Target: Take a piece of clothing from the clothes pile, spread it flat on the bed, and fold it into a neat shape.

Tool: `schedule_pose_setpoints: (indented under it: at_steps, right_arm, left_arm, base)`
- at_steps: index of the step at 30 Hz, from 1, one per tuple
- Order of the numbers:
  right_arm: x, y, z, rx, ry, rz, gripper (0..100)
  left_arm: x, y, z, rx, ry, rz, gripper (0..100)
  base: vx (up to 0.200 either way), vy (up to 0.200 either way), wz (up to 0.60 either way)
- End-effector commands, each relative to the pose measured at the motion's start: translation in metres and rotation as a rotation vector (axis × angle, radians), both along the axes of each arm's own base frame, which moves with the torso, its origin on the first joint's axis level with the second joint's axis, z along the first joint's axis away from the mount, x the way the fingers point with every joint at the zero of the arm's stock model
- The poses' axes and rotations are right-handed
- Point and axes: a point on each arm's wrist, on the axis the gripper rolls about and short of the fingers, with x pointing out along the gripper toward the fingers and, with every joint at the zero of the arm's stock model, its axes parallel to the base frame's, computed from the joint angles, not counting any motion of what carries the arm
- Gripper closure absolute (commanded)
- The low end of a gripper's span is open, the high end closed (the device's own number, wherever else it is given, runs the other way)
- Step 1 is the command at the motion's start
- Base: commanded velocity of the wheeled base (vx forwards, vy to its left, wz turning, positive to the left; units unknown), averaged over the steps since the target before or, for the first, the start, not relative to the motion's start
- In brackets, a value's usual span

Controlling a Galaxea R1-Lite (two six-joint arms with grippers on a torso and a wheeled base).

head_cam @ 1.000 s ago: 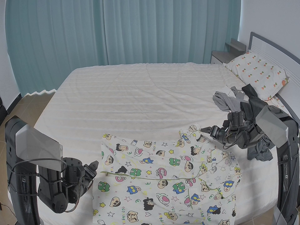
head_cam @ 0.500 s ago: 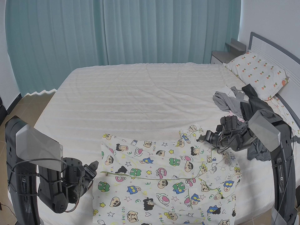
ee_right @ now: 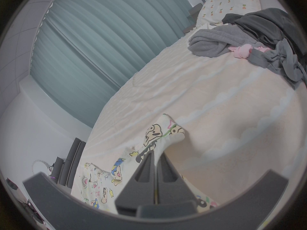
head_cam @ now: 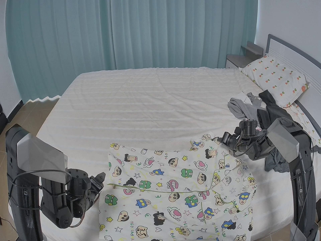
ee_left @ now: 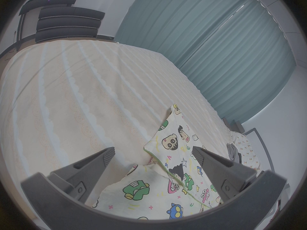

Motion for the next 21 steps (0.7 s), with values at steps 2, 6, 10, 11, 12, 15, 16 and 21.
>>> schedule_pose_setpoints:
  at_steps: [2, 6, 10, 11, 12, 15, 16, 21]
  right_arm:
    - [0.002, -0.003, -0.003, -0.001, -0.005, -0.012, 100]
    - [0.005, -0.004, -0.001, 0.005, -0.064, -0.016, 100]
    - [0.006, -0.005, -0.002, 0.007, -0.108, -0.025, 100]
    - [0.006, -0.005, -0.003, 0.005, -0.108, -0.029, 100]
    - [0.007, -0.006, -0.005, 0.0, -0.107, -0.041, 100]
    - [0.011, -0.008, -0.003, -0.004, -0.129, -0.059, 100]
    - [0.012, -0.009, -0.005, -0.005, -0.129, -0.062, 100]
    - [0.011, -0.009, -0.009, -0.008, -0.116, -0.063, 0]
  left_arm:
    - [0.001, 0.0, 0.001, -0.005, -0.016, 0.001, 0]
    - [0.001, 0.0, 0.001, -0.005, -0.016, 0.001, 0]
    - [0.001, 0.0, 0.001, -0.006, -0.017, 0.001, 0]
    - [0.001, 0.0, 0.001, -0.005, -0.017, 0.002, 0]
    - [0.001, 0.0, 0.001, -0.005, -0.017, 0.002, 0]
    - [0.001, 0.0, 0.001, -0.005, -0.017, 0.002, 0]
    - [0.001, 0.0, 0.001, -0.005, -0.017, 0.002, 0]
    - [0.001, 0.0, 0.001, -0.005, -0.017, 0.002, 0]
  base:
    - [0.0, 0.0, 0.0]
    - [0.0, 0.0, 0.0]
    - [0.0, 0.0, 0.0]
    - [0.0, 0.0, 0.0]
    - [0.0, 0.0, 0.0]
    - [0.0, 0.0, 0.0]
    - [0.0, 0.0, 0.0]
    - [0.0, 0.0, 0.0]
